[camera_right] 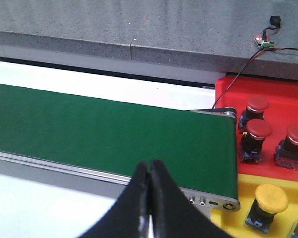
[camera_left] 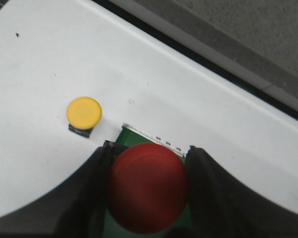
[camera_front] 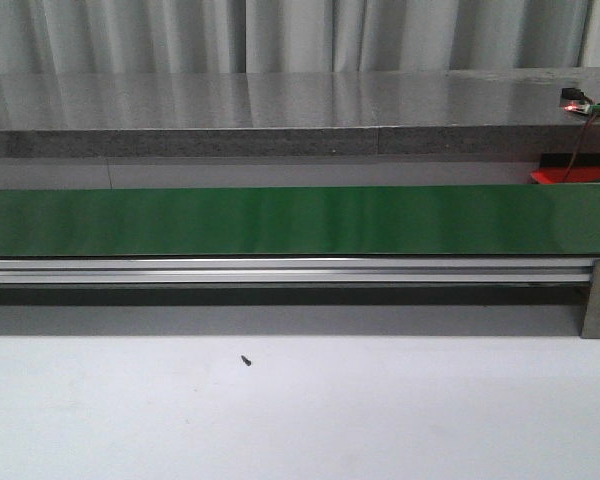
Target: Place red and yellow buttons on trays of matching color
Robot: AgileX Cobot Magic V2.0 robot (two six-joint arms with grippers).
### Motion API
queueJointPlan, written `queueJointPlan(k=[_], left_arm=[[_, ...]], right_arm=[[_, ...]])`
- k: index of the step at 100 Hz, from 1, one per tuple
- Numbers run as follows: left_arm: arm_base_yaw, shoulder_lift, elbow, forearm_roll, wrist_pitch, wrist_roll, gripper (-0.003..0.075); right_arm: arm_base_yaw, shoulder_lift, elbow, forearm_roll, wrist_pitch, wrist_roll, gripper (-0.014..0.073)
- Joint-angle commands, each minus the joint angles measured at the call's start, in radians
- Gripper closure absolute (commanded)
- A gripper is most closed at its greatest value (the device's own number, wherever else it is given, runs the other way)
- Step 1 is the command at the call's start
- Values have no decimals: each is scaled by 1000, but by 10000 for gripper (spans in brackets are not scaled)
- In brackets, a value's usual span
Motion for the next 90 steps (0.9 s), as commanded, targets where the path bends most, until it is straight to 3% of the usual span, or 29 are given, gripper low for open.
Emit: queueJointPlan(k=[1, 36, 70, 79, 90], left_arm=[[-25, -95, 49, -14, -94, 23, 551], [-53, -158, 308, -37, -202, 38, 551], [-53, -147, 411, -37, -271, 76, 541], [-53, -144, 416, -37, -268, 76, 457], [-53, -145, 416, -37, -266, 91, 262]], right_arm=[[1, 2, -23, 19, -58, -8, 653], [1, 2, -23, 19, -58, -8, 653], [1, 2, -23, 19, -58, -8, 653], [1, 2, -23, 19, -58, -8, 653], [1, 2, -23, 19, -58, -8, 653]])
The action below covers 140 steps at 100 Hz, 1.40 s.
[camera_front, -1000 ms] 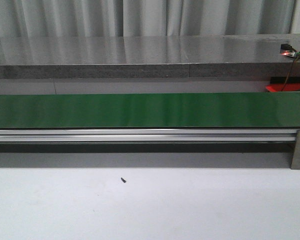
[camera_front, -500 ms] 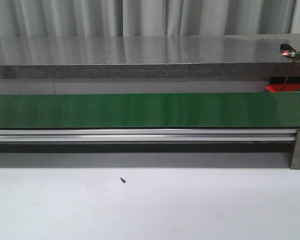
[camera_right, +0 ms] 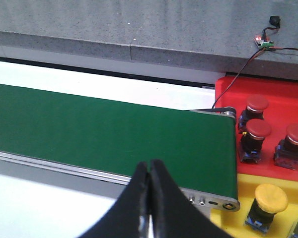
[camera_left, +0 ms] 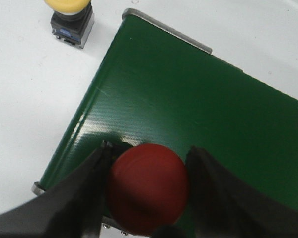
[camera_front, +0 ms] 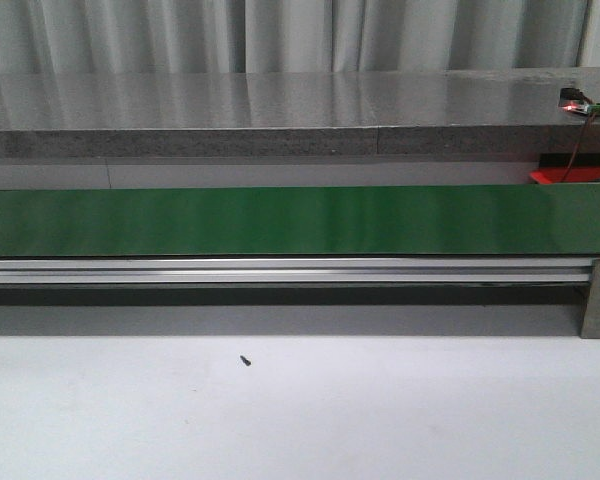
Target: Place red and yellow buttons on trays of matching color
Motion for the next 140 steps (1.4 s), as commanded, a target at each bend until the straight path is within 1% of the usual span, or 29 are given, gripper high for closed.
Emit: queueJointPlan(k=[1, 4, 7, 11, 14, 36, 51, 72, 84, 106, 140], left_arm=[[-4, -38, -24, -19, -51, 9, 250], [-4, -38, -24, -19, -51, 9, 196], [-4, -38, -24, -19, -51, 9, 163], [-4, -38, -24, -19, -51, 9, 136], [-4, -38, -24, -19, -51, 9, 129], [-1, -71, -52, -19, -49, 9, 132], [19, -78, -104, -19, -54, -6, 132], [84, -59, -145, -19, -91, -62, 132], [100, -3, -159, -19, -93, -62, 132], [106, 110, -175, -60, -156, -64, 132], [106, 296, -335, -66, -172, -103, 132]], right_arm=[[1, 2, -23, 19, -58, -8, 653], [1, 2, -23, 19, -58, -8, 653], [1, 2, -23, 19, -58, -8, 653], [1, 2, -23, 19, -58, -8, 653], [1, 2, -23, 19, -58, -8, 653], [1, 2, -23, 19, -58, -8, 653], [1, 2, -23, 19, -58, -8, 653], [1, 2, -23, 19, -58, -8, 653], [1, 2, -23, 19, -58, -8, 653], [1, 2, -23, 19, -58, -8, 653], [1, 2, -23, 19, -58, -8, 653]])
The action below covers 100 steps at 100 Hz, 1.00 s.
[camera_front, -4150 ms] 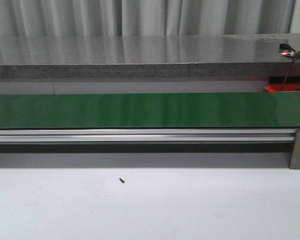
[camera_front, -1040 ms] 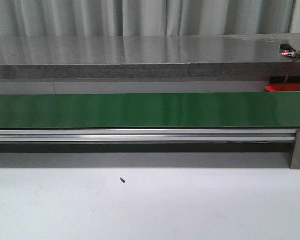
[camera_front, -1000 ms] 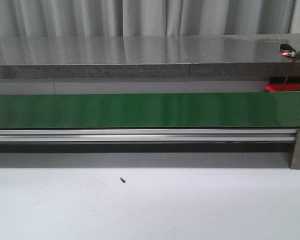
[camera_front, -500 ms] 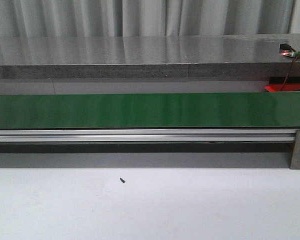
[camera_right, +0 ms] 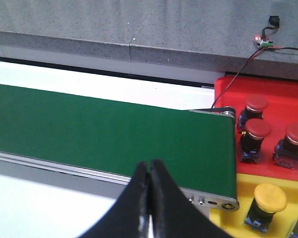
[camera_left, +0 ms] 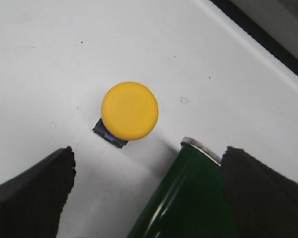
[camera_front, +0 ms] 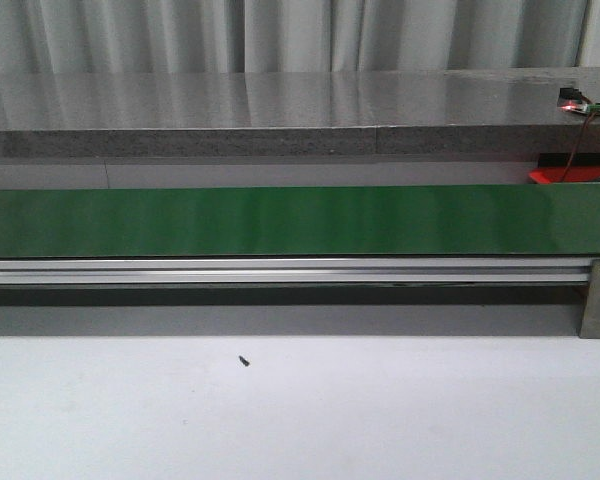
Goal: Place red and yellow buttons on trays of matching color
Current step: 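Grasp the yellow button from the table with the left gripper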
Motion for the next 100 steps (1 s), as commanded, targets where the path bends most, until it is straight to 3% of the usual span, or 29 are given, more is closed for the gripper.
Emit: queueJointPlan(k=[1, 29, 64, 73, 88, 100], left_arm=[[2, -9, -70, -20, -56, -17, 132], [19, 98, -181, -17, -50, -17, 132], [32, 154, -188, -31, -72, -17, 138], [32, 156, -188, -31, -74, -17, 203], [32, 156, -188, -31, -82, -17, 401], [32, 156, -188, -31, -83, -17, 484]], right_arm=[[1, 2, -23, 19, -58, -8, 653], [1, 2, -23, 19, -58, -8, 653], [1, 2, -23, 19, -58, -8, 653], [1, 2, -23, 19, -58, -8, 653], [1, 2, -23, 19, -58, -8, 653], [1, 2, -23, 19, -58, -8, 653]])
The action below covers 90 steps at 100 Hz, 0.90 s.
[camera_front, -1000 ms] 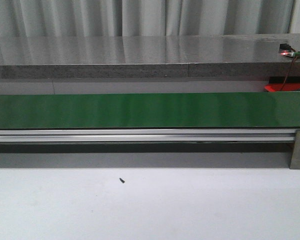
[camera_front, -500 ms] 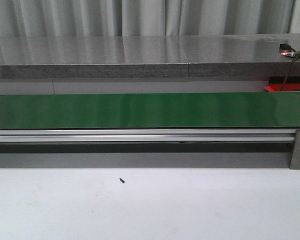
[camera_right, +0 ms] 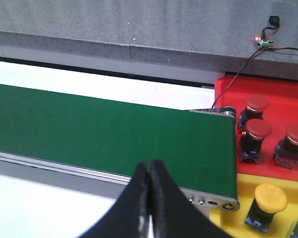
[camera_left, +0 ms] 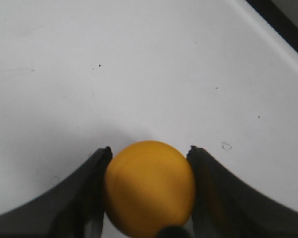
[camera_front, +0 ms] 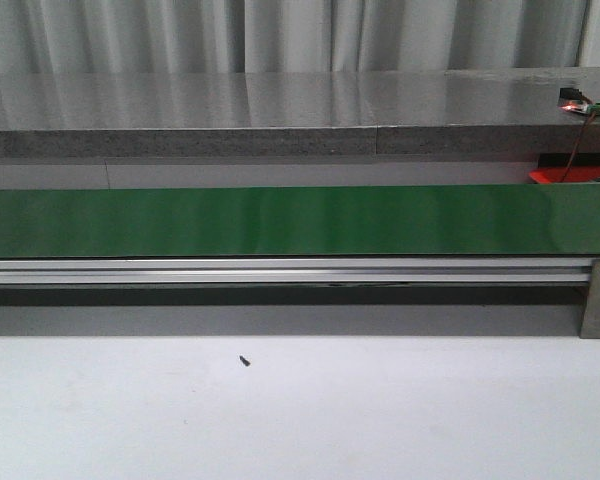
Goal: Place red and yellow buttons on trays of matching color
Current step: 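Grasp the yellow button from the table with the left gripper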
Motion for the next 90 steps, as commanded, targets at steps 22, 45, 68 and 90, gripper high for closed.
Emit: queueJointPlan(k=[22, 45, 68, 90], left_arm=[[3, -84, -33, -11, -26, 7, 497], [-9, -185, -33, -7, 70, 98, 498], [-20, -297, -19, -5, 120, 103, 498], [-41, -409, 63, -1, 145, 134, 498]], right_arm=[[1, 2, -23, 19, -59, -8, 653], [1, 2, -23, 19, -59, -8, 653], [1, 2, -23, 19, -59, -8, 653], [1, 2, -23, 19, -59, -8, 653]])
